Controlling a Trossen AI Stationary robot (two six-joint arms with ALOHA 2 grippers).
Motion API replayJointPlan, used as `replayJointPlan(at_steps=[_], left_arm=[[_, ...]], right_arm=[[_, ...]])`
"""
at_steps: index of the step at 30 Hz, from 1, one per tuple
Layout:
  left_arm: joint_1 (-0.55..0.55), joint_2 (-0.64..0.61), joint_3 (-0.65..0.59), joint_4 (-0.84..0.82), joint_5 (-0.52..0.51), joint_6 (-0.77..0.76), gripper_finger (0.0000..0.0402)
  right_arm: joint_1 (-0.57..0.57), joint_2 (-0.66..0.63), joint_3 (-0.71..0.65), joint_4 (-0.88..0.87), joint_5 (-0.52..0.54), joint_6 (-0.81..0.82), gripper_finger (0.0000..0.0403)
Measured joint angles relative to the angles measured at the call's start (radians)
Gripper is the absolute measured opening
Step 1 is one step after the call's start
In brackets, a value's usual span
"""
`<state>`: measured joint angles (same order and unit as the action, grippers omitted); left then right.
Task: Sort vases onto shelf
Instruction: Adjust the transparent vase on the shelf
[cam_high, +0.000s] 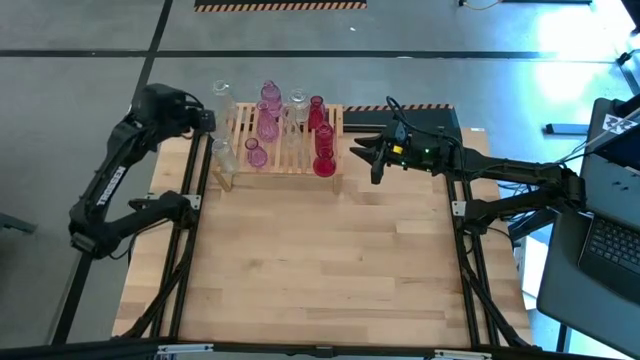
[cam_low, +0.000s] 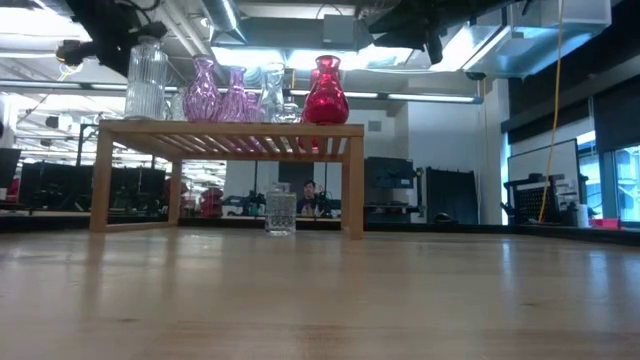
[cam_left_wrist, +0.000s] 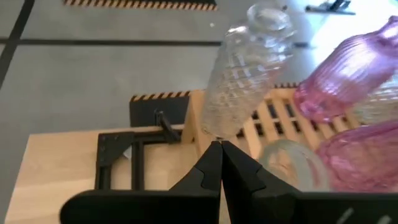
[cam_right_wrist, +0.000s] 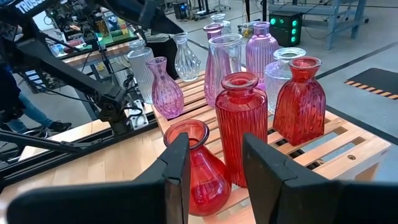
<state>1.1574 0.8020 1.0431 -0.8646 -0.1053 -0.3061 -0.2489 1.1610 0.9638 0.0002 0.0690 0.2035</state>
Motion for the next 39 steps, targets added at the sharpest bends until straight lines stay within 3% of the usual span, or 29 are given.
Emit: replayJointPlan(at_steps=[11,39], left_arm=[[0.066,0.13,0.0,-0.025,0.021,0.049,0.0],[0.069,0.126,0.0,-0.07,0.099,0.019,0.0]], right_arm=[[0.001,0.0,0.0,0.001,-0.011,0.001,0.0097],[0.001,0.0,0.0,0.002,0.008,0.001,0.0097]])
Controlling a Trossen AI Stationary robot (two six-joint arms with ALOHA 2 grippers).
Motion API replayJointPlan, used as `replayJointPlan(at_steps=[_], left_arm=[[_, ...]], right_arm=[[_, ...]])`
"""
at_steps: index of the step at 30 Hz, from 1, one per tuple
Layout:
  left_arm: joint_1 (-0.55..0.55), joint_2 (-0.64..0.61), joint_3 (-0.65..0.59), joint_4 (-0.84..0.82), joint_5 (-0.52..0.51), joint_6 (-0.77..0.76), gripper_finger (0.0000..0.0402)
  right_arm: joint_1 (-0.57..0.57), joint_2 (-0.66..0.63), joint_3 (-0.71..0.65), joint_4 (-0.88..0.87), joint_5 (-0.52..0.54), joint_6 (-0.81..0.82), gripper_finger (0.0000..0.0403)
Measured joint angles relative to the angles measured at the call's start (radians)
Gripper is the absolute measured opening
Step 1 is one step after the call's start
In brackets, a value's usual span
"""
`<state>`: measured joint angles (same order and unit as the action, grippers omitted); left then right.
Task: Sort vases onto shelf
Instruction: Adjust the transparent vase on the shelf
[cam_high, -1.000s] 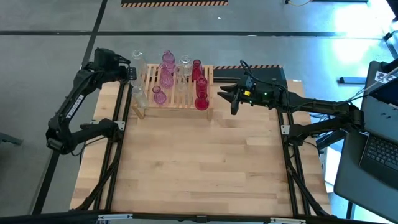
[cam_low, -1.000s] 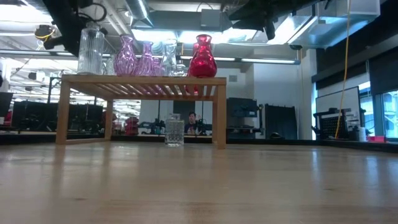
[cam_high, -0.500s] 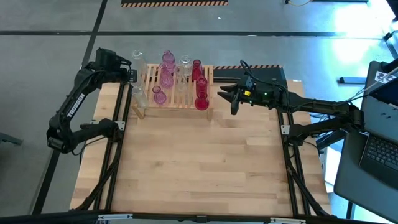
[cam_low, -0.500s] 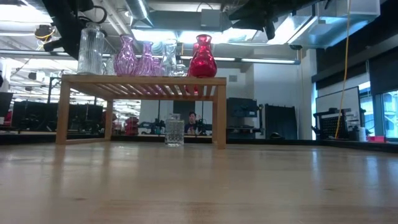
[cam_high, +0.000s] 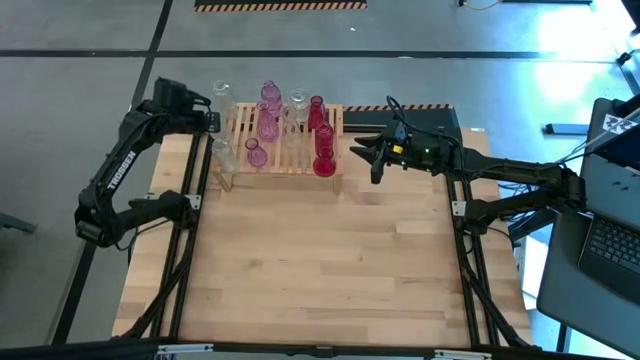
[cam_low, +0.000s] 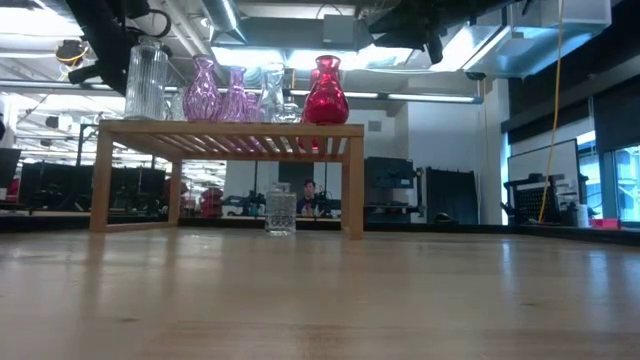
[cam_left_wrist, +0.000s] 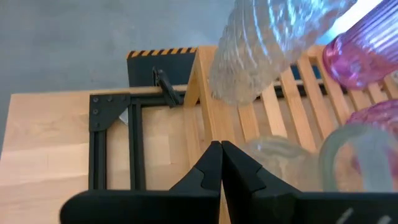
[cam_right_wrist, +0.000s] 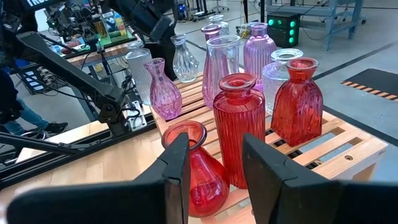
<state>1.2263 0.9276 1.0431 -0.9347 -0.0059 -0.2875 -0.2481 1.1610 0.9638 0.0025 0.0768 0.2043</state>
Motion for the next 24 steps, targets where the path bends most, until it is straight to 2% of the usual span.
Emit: replayJointPlan(at_steps=[17,24], left_arm=[[-0.001,-0.017,0.0,-0.067,0.063,-0.062,0.0],[-0.006,-0.025,0.0,-0.034,0.171,-0.099,0.0]], right_arm=[[0.0,0.0,0.0,-0.004,-0.009,0.0,0.0097],[0.0,0.0,0.0,-0.004,-0.009,-0.011,0.0097]])
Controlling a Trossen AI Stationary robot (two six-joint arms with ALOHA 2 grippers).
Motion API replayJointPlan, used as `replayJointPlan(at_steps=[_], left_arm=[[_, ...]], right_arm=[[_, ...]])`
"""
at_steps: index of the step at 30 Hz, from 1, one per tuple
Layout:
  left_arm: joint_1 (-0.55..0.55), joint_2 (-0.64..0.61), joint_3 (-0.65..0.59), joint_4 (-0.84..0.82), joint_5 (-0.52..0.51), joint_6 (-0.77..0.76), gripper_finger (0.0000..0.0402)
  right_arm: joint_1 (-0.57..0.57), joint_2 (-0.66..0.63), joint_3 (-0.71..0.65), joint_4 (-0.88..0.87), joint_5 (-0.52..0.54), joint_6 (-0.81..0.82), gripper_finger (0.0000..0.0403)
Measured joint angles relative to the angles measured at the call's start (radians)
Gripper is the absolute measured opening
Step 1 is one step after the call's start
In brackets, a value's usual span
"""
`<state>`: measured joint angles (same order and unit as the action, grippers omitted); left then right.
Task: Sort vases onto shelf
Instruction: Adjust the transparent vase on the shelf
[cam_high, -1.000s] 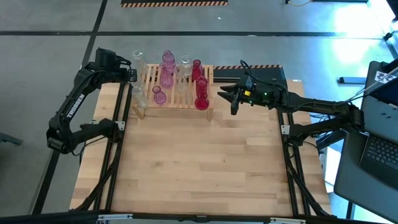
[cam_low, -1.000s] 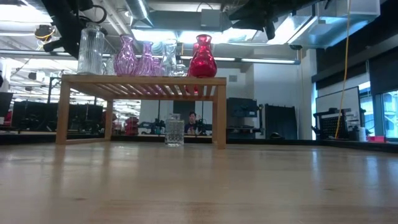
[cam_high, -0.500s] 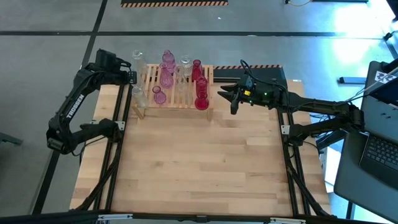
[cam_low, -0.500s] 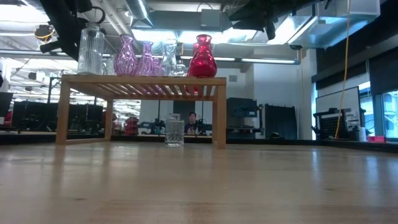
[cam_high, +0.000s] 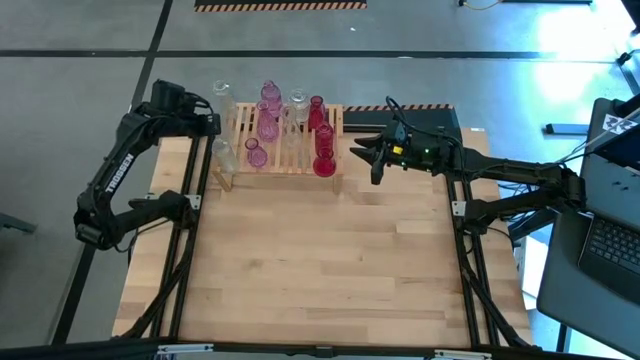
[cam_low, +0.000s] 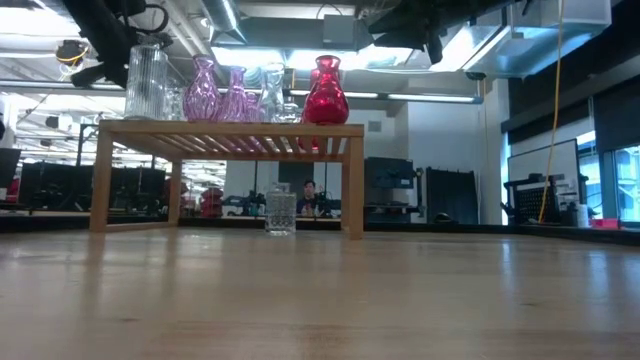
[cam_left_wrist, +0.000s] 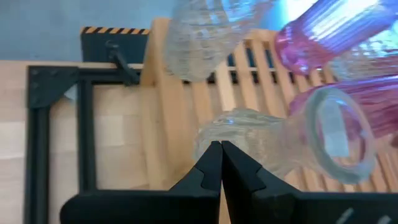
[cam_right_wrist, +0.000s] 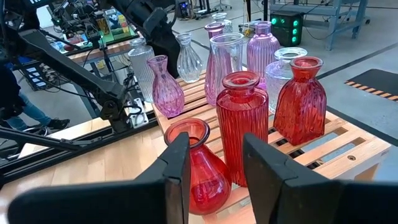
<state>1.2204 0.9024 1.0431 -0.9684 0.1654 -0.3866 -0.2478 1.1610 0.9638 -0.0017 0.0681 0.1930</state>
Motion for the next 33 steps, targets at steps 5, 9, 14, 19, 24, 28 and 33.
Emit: replayJointPlan(at_steps=[5,9,14,19,24,28,33], left_arm=[[-0.024,0.0,0.0,0.014,-0.042,-0.016,0.0],[-0.031,0.0,0.0,0.021,-0.054,-0.023,0.0],[-0.031,0.0,0.0,0.021,-0.048,-0.024,0.0],[-0.031,0.0,0.0,0.02,-0.034,-0.026,0.0],[-0.031,0.0,0.0,0.021,-0.026,-0.026,0.0],[-0.031,0.0,0.0,0.019,-0.013,-0.016,0.0],[-0.031,0.0,0.0,0.017,-0.006,-0.01,0.0]], right_arm=[[0.0,0.0,0.0,0.0,-0.009,-0.009,0.0097],[0.0,0.0,0.0,0.0,-0.02,-0.014,0.0097],[0.0,0.0,0.0,0.0,-0.026,-0.016,0.0097],[0.0,0.0,0.0,0.0,-0.025,-0.026,0.0097],[0.0,0.0,0.0,0.0,-0.026,-0.036,0.0097],[0.0,0.0,0.0,0.0,-0.026,-0.036,0.0097],[0.0,0.0,0.0,0.0,-0.026,-0.035,0.0097]])
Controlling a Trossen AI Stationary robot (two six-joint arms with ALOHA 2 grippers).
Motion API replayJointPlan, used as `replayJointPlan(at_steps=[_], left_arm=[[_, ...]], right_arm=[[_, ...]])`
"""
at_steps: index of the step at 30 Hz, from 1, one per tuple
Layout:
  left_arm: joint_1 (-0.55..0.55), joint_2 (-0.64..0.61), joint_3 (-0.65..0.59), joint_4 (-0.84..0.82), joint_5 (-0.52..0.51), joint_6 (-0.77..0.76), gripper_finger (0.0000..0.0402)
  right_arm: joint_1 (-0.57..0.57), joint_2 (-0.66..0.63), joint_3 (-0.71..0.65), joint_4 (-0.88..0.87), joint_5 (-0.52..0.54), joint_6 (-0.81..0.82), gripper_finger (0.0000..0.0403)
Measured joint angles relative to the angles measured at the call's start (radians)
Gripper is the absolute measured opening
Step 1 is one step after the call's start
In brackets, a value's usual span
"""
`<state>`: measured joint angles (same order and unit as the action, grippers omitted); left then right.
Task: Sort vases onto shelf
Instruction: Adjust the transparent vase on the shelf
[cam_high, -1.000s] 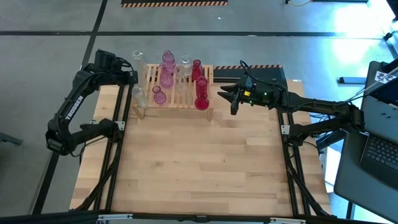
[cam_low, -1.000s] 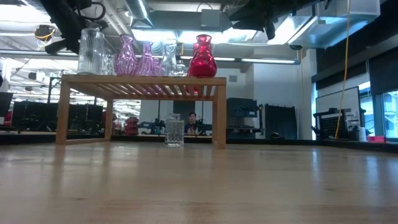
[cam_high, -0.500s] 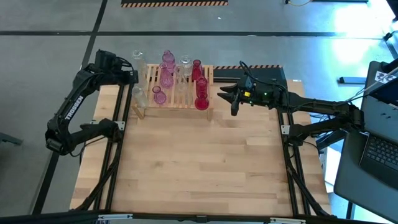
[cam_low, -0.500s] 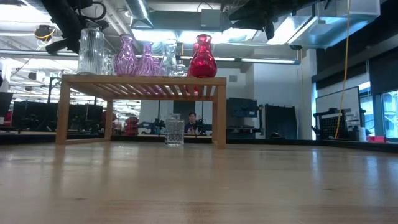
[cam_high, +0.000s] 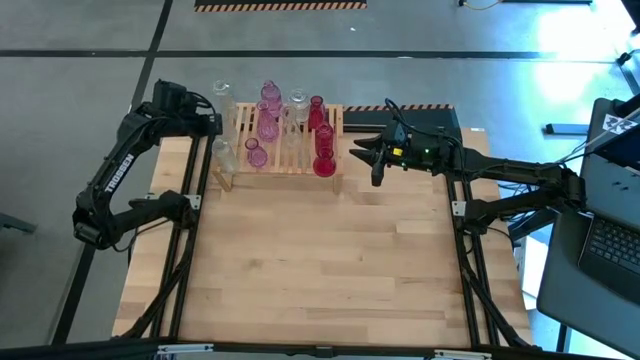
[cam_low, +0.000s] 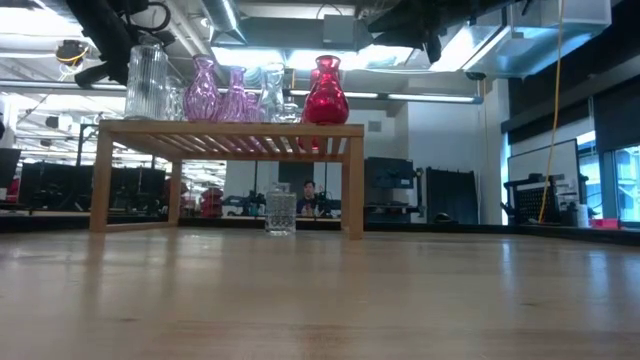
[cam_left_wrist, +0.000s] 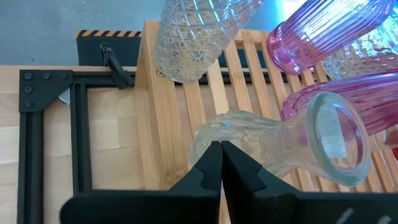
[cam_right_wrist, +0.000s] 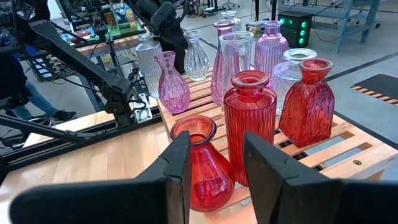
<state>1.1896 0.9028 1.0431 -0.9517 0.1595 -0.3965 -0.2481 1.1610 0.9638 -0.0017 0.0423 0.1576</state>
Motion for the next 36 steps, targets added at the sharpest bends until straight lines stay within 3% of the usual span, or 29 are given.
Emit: replayJointPlan(at_steps=[15,27,32,36], left_arm=[[0.0,0.0,0.0,-0.005,-0.036,0.01,0.0],[0.0,-0.003,0.0,0.016,-0.041,-0.012,0.0],[0.0,-0.072,0.0,0.085,-0.204,-0.02,0.0],[0.002,-0.085,0.0,0.119,-0.279,-0.021,0.0]], right_arm=[[0.0,0.0,0.0,0.001,0.003,0.001,0.0097],[-0.001,0.0,0.0,0.065,0.123,0.022,0.0097],[-0.001,0.0,0.0,0.064,0.16,0.021,0.0097],[-0.001,0.0,0.0,0.045,0.28,0.067,0.0097]])
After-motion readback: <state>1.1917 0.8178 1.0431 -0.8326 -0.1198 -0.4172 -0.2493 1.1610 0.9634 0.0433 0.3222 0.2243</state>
